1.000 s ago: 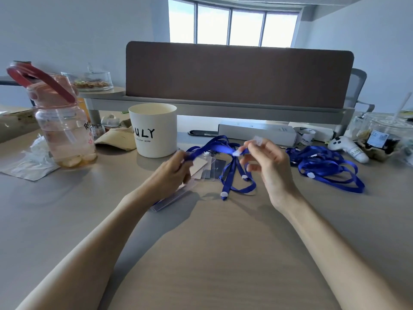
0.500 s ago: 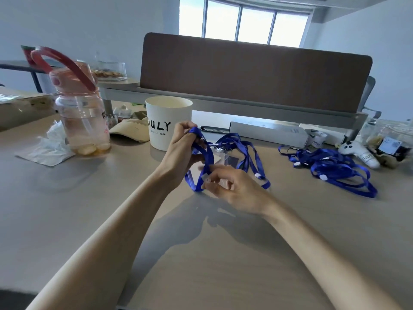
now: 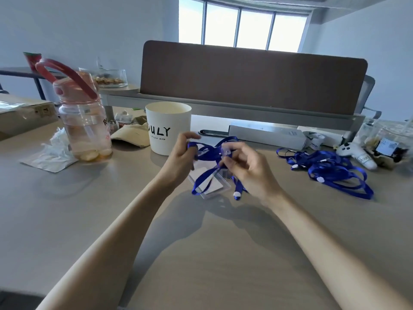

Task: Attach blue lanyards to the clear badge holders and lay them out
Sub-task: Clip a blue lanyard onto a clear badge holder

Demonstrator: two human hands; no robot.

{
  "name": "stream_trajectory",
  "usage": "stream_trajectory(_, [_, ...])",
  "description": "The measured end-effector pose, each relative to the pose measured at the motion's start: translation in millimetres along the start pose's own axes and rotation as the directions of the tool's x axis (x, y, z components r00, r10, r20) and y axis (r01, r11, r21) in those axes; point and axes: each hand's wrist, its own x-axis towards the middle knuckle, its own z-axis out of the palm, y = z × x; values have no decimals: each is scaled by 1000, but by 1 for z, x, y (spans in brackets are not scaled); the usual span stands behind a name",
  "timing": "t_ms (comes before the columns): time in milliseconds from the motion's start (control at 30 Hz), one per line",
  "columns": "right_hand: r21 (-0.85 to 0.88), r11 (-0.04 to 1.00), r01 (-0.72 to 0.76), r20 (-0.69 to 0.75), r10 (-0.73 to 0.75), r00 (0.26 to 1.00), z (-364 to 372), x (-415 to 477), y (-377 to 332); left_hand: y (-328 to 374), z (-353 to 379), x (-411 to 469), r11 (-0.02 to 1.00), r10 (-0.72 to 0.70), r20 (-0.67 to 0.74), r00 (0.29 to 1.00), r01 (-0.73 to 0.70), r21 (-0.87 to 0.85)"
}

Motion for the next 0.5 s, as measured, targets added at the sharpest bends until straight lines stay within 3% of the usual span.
stream_trajectory(67, [-2,1000,-29,-54,29,998,-3,10,-5,0,4,-4,997,1,108,994,-10,81])
stream_trajectory(200, [25,999,-35,-94,37,995,0,31,-14,8,8,-16,998,-45,274,961,32,53])
stream_trajectory(267, [16,999,-29,-95,30,995,6,47,-19,8,8,-12,992,-53,213,976,28,120])
stream_trajectory(400, [33,999,1,-101,2,995,25,97,-32,22,-19,31,974,29,-42,999,-19,224])
stream_trajectory(500, [-96,995,-19,-155,4,988,35,150,-33,43,-52,80,905,137,-136,981,-68,420])
